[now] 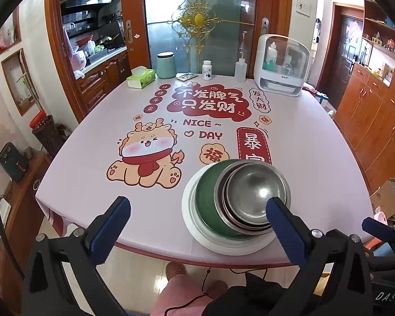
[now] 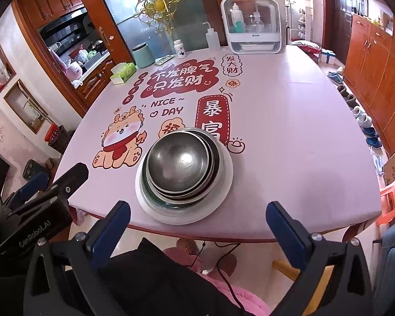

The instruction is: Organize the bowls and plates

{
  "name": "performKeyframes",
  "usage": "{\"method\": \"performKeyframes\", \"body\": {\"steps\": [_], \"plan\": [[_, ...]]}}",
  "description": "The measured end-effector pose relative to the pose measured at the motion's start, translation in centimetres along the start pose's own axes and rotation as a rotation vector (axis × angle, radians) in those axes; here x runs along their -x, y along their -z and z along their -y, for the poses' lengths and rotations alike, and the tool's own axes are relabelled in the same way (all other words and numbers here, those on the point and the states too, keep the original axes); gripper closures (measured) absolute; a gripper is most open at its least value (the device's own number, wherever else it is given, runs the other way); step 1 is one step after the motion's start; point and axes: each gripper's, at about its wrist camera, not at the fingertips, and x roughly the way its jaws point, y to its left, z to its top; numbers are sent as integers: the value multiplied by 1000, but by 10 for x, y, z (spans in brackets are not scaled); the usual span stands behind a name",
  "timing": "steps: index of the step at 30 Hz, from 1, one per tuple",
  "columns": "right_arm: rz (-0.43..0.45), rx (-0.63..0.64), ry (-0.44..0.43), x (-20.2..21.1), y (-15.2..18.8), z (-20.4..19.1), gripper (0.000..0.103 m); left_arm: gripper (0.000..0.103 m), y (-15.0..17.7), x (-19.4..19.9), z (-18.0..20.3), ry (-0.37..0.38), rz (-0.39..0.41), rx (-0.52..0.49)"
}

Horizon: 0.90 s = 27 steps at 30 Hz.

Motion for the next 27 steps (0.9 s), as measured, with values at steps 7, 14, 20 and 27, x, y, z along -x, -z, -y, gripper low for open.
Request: {"method": "performKeyframes", "body": {"steps": [7,14,20,27], "plan": [[2,8,-5,-3,-5,-3,0,1,-8,-2,2,-4,15,-19],[0,6,-5,-4,-7,-2,0,1,-10,-3,3,-4,15,-22],[-6,-1,-4,-7,-8,0,0,1,-13,-6,4,0,13,-24],[-9,-5,-5,-9,-9,1,0,1,-13,-6,4,-2,13,-24]]}}
